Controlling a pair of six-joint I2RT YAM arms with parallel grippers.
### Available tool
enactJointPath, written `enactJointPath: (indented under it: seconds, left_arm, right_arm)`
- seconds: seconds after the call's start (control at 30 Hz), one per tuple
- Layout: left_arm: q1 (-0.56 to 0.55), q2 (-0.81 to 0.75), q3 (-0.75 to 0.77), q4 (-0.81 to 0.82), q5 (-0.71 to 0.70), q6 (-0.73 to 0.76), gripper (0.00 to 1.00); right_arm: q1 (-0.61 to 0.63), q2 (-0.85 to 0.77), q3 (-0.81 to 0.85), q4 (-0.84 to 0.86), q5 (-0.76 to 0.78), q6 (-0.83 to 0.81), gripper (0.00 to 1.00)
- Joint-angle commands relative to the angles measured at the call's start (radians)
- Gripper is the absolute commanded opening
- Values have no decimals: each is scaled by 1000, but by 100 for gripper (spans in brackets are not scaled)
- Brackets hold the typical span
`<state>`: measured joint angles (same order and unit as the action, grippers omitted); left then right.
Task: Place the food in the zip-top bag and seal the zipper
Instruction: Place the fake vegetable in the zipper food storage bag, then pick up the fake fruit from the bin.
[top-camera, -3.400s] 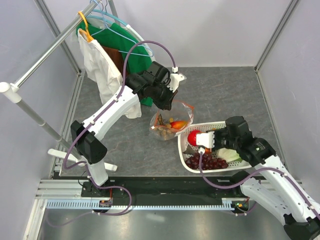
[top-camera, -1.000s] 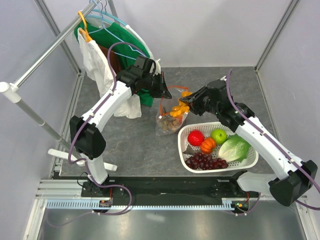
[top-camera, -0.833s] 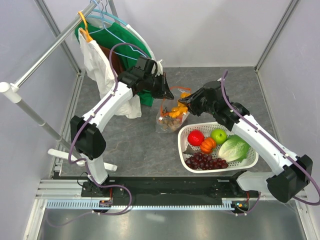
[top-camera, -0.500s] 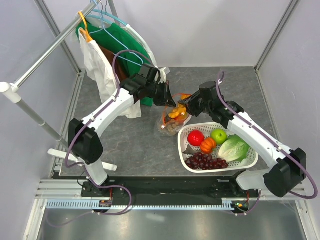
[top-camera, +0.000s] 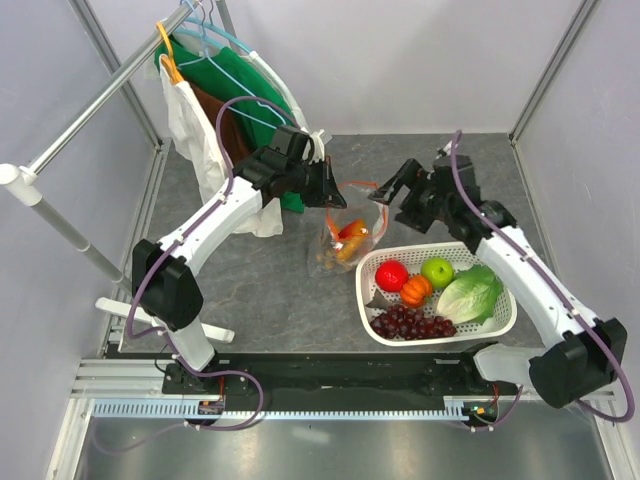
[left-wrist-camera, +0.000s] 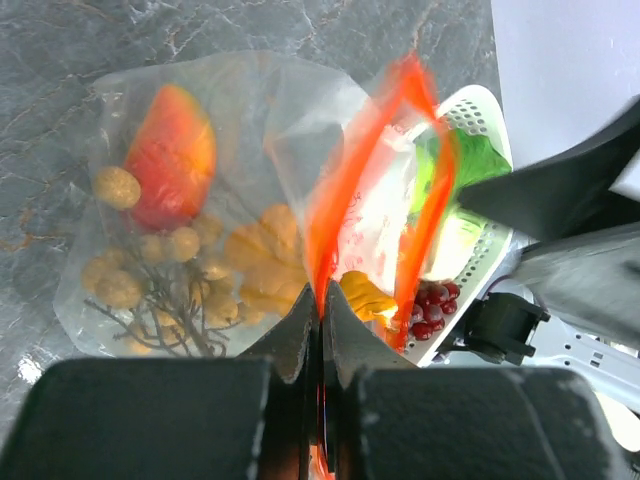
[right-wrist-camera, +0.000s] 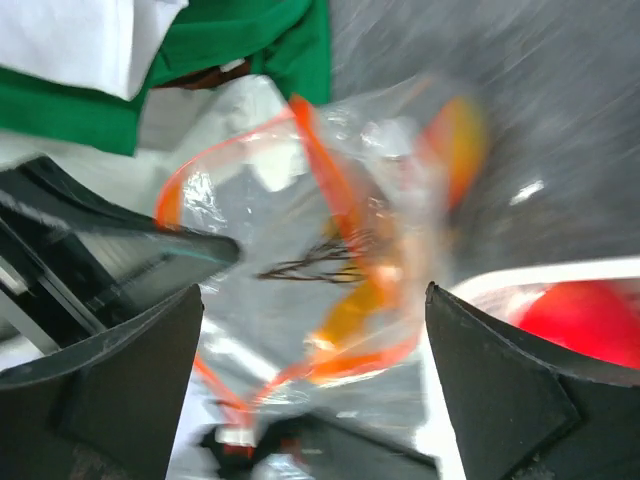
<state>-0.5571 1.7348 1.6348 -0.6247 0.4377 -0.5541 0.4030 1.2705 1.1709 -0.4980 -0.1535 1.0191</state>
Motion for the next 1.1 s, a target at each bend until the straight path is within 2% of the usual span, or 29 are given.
enactJointPath:
  seconds: [0.0, 0.07, 0.1, 0.13, 0.2, 0.23, 0.37, 0.5, 0.67, 0.73, 0.9, 1.07]
  left_arm:
    - [8, -54, -6, 43, -17, -13, 2]
    - [8, -57, -7, 43, -22, -4, 2]
    - [8, -60, -9, 43, -24, -1, 2]
    - [9, -61, -10, 43, -24, 0, 2]
    - [10, -63, -13, 43, -22, 3, 2]
    - [10, -63, -13, 43, -16, 5, 2]
    - [10, -66, -21, 49, -10, 6, 2]
    - [10, -66, -26, 52, -4, 6, 2]
    - [13, -63, -24, 52, -5, 5, 2]
    - [17, -61, -24, 52, -4, -6, 2]
    - [42, -38, -29, 51, 30, -35, 2]
    - [45, -37, -24, 51, 36, -29, 2]
  right_arm:
    - [-90, -45, 70, -111, -223, -591, 98]
    - [-105, -31, 139, -230, -306, -782, 98]
    - [-105, -26, 154, -270, -414, -880, 98]
    - [-105, -26, 176, -324, -452, -1097, 97]
    - [-104, -43, 170, -453, -498, -1242, 95]
    - [-104, -49, 156, -535, -503, -1401, 95]
    - [-95, -82, 98, -654, -511, -1632, 88]
    - [-56, -106, -19, -582, -405, -1642, 78]
    - [-46, -149, -128, -326, -314, -1481, 87]
    - [-24, -166, -195, -230, -290, -1441, 98]
    - [81, -175, -312, -101, -209, -1462, 98]
    - [128, -126, -375, -5, -118, -1495, 98]
